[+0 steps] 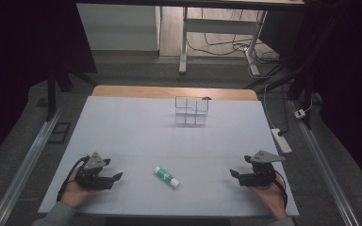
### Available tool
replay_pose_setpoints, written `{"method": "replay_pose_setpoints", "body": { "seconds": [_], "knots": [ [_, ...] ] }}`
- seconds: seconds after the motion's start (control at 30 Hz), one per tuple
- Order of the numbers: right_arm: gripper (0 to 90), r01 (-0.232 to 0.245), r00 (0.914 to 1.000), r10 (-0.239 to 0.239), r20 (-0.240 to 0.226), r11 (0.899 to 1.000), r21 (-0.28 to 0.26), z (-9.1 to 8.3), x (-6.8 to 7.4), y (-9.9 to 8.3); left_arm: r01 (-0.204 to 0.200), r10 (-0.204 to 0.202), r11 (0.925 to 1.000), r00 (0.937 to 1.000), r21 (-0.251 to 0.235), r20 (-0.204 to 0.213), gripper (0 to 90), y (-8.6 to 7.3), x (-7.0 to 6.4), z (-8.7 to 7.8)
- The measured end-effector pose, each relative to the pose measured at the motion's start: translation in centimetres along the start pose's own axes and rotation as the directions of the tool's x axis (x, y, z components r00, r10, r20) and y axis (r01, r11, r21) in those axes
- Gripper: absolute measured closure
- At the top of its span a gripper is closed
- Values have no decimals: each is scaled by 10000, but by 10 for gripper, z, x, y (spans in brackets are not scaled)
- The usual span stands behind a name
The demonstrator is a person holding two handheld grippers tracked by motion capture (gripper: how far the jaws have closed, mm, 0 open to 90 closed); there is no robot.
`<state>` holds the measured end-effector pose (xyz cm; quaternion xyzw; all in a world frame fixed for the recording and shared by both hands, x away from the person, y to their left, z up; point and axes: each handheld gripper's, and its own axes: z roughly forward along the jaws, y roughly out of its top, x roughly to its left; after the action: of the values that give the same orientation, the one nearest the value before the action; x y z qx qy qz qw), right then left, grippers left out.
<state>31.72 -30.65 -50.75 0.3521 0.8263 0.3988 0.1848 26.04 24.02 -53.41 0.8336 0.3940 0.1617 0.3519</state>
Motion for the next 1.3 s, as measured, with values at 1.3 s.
{"method": "replay_pose_setpoints", "body": {
  "seconds": [1.3],
  "knots": [
    [164, 13, 9998, -7, -211, 9996, 285, 4, 2, -1, -105, 105, 9999, 9999, 48, 35, 255, -1, 0, 1]
  ]
}}
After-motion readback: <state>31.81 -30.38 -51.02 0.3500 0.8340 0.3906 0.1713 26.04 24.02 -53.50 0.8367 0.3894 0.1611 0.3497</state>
